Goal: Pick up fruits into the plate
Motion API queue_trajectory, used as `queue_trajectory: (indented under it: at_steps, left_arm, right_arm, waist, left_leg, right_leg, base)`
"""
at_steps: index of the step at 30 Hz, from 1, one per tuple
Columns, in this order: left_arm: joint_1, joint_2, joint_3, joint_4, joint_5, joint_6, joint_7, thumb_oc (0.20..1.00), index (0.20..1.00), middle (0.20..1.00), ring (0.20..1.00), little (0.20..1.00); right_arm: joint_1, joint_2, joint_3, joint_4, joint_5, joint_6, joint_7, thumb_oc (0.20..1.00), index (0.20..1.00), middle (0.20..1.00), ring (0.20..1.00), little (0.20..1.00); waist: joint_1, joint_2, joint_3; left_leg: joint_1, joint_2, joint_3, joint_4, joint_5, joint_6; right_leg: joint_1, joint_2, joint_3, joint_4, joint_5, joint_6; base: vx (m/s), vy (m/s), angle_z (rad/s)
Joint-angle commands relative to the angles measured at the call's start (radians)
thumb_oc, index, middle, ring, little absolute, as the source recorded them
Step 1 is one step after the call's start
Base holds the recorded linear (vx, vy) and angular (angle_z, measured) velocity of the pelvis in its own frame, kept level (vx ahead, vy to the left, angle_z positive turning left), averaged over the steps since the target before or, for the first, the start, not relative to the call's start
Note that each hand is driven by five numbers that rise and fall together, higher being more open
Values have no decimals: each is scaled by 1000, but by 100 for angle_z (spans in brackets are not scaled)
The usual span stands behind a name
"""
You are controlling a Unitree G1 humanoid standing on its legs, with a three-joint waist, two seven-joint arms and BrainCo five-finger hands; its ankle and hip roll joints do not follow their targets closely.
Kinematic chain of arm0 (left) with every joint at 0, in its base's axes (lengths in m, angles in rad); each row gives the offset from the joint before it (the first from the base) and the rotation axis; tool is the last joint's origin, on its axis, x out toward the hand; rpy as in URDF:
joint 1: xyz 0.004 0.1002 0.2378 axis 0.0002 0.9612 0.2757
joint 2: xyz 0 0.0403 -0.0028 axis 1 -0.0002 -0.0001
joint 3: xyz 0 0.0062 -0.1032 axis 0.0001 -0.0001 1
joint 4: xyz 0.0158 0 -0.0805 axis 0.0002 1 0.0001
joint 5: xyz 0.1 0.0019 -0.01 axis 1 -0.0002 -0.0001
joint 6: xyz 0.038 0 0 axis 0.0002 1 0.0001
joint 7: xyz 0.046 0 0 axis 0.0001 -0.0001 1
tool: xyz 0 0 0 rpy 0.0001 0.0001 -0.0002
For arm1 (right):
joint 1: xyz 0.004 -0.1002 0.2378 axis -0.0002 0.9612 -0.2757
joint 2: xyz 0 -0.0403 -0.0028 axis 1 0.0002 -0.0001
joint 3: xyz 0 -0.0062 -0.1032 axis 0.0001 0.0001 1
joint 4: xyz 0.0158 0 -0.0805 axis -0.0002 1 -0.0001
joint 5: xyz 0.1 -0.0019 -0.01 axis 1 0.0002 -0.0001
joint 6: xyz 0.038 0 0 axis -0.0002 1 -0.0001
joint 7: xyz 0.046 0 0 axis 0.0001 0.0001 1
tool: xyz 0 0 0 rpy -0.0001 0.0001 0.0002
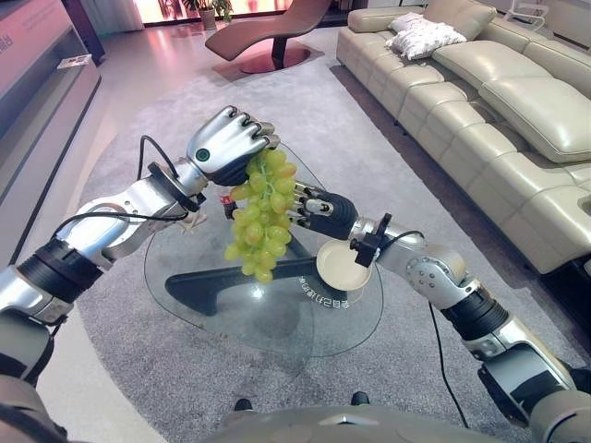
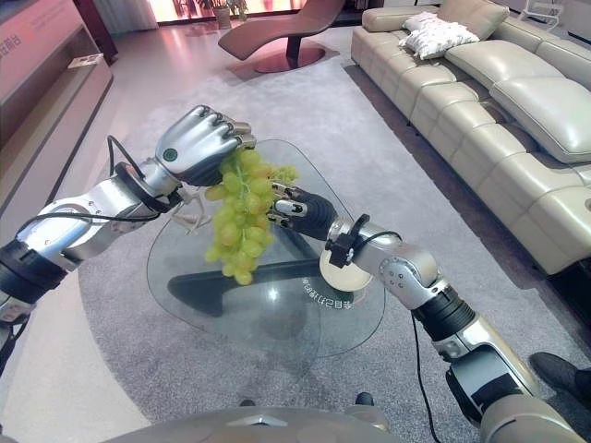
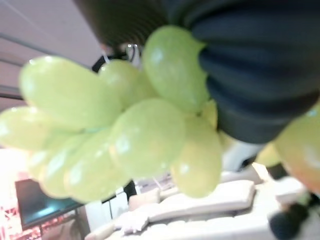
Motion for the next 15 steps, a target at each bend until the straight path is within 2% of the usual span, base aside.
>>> queue_trajectory:
  at_steps: [1,10,15]
  left_arm:
    - [-180,-26,-2,-15,-54,48,3,200,200,200,200,200]
    - [-219,-38,-28,-38,10,80,-37,200,200,200,200,200]
    - [-253,-28,-60,-29,34,115,-60,200,200,200,200,200]
  right_arm:
    - [-117,63,39,-52,82,-14,3,1000,1000,1000,1000,1000]
    - [-108,95,78,-58,153,72,-4,1000,1000,1000,1000,1000]
    - [-103,97,113,-78,178,92,-9,1000,1000,1000,1000,1000]
  waist:
    - [21,-14,-4]
    - [21,-13,-6]
    - [18,-13,-6]
  left_leg:
    - [-49,-42,-31,70,-135,33]
    - [-33,-40,-24,64,-144,32]
    - [-32,-38,-19,65,-143,32]
  right_leg:
    - [18,5,-47,77,-132,4]
    - [29,-1,-52,79,-141,10]
    - [28,-3,-53,80,-141,12]
  base:
    - [-49,2,0]
    - [8,1,0]
    - [0,0,0]
